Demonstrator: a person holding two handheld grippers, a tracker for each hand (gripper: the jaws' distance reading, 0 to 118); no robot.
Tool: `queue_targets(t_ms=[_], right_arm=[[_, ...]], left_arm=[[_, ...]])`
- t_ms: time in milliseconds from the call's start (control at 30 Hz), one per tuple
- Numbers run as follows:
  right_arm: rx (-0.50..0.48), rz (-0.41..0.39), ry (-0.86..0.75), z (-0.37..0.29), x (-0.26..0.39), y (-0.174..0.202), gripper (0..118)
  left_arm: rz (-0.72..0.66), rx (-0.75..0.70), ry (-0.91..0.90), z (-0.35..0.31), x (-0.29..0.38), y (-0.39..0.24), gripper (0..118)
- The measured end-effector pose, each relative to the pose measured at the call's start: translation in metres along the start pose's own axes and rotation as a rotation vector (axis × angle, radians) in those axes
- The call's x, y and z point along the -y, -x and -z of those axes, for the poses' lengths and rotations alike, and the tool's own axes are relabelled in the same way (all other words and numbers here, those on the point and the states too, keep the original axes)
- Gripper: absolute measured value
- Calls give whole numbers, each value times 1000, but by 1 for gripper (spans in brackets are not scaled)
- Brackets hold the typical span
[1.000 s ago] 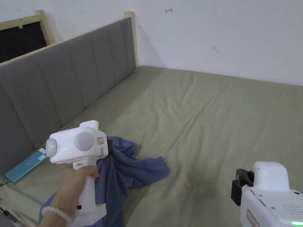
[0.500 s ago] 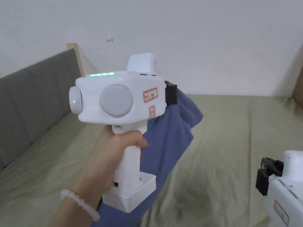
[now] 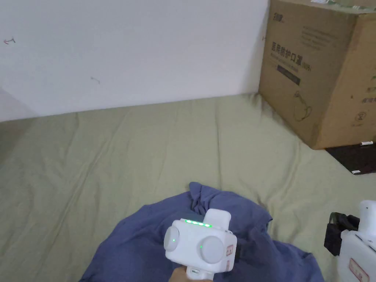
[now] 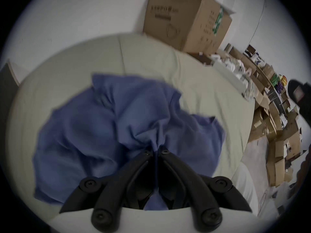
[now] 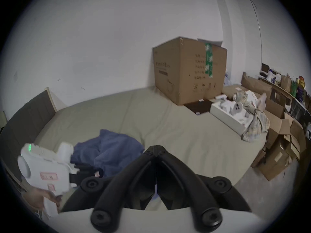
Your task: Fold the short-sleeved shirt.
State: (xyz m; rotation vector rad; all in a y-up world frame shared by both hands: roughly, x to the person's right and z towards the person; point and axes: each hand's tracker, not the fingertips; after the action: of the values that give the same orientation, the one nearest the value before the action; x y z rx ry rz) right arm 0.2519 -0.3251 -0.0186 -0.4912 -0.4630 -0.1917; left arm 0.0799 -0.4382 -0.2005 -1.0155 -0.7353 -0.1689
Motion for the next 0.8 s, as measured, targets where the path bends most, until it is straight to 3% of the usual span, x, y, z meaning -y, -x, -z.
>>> queue_targets(t_ms=[100, 133, 200, 233, 367, 400, 467, 500, 600, 800], right_arm=[[14, -14, 35, 10, 8, -4, 0], [11, -14, 40, 13, 9, -3, 0], [2, -19, 49, 17, 10, 1, 0], [-7, -26, 53, 18, 10, 5, 0], [-51, -61, 54, 16, 8, 24, 0], [-62, -68, 56, 15, 8, 29, 0], [-94, -87, 54, 12, 9, 37, 0], [-100, -98, 54, 10, 10, 41, 0], [-133, -128, 56, 8, 13, 54, 0], [-183, -143, 82, 12, 19, 75, 0]], left_arm=[[4, -21, 24, 11, 10, -1, 10], [7, -13, 19, 9, 10, 1, 32], [6, -4, 15, -3, 8, 7, 97], [8, -4, 10, -9, 6, 8, 116], [-11, -31, -97, -54, -4, 25, 106], [-36, -19, -126, -65, -3, 31, 94], [-104, -33, -203, -96, 6, 45, 24], [-130, -69, -216, -105, 11, 51, 0], [-201, -141, -243, -126, 38, 71, 0], [-195, -217, -205, -132, 63, 92, 0]])
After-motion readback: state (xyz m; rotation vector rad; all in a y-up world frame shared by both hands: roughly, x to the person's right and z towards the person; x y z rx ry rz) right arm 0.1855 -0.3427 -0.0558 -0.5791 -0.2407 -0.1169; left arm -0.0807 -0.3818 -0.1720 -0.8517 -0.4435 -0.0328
